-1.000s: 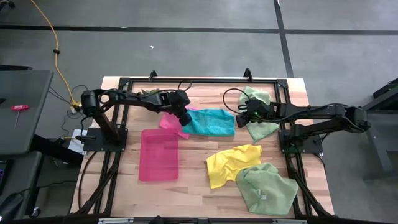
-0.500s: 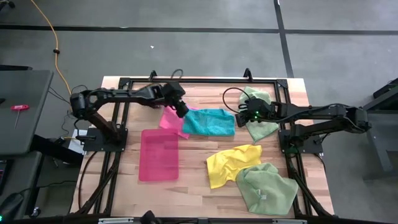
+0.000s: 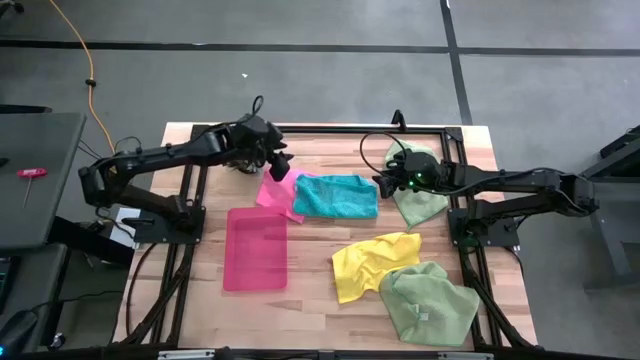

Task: Fold microfiber towels
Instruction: Fold the blue microfiber towel

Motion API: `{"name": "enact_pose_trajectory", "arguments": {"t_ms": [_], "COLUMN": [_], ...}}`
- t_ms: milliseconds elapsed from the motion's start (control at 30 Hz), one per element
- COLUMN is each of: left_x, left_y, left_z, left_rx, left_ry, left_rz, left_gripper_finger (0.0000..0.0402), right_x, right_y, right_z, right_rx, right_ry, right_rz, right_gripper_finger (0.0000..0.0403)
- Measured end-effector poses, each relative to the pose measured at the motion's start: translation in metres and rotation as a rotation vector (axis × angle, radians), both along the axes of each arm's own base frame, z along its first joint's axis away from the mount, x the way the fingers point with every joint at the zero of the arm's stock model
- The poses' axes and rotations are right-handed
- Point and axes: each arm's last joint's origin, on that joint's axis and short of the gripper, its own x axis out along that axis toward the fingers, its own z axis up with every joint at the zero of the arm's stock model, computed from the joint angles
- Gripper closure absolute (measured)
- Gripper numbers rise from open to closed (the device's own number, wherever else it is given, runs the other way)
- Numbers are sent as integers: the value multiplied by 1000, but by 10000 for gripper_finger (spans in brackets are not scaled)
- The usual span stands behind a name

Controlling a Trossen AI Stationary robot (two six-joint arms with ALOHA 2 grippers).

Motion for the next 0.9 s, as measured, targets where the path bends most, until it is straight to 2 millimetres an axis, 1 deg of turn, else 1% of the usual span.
{"name": "enact_pose_trajectory", "arguments": {"t_ms": [67,133,267,333,400,500,533,733,900], "left_x": [0,-1,-9,-14,-17,-16,-15,-1,8], "left_y": [-3,-7,-16,-19,-20,-20,-19,-11,-5], "left_z": [-5,-15,-45,-59,-70,-85,-89,-113,-119], "left_rx": [-5,-7,-50,-75,-77,-87,-97,-147,-165], "left_ry": [15,47,131,167,187,201,210,307,333], "left_rz": [-15,-39,-65,-68,-76,-105,-107,-129,-133], "left_gripper_finger": [218,224,250,275,310,377,389,399,400], "right_x": [0,0,0,0,0,0,0,0,0], "right_y": [0,0,0,0,0,-1,-1,-1,-1], "right_z": [0,0,0,0,0,0,0,0,0], "right_rx": [0,0,3,3,1,-12,-14,-11,-9], "right_ry": [0,0,0,0,1,4,5,3,2], "right_rz": [0,0,3,4,1,-19,-21,-25,-27], "right_gripper_finger": [217,217,217,217,217,217,217,217,217]}}
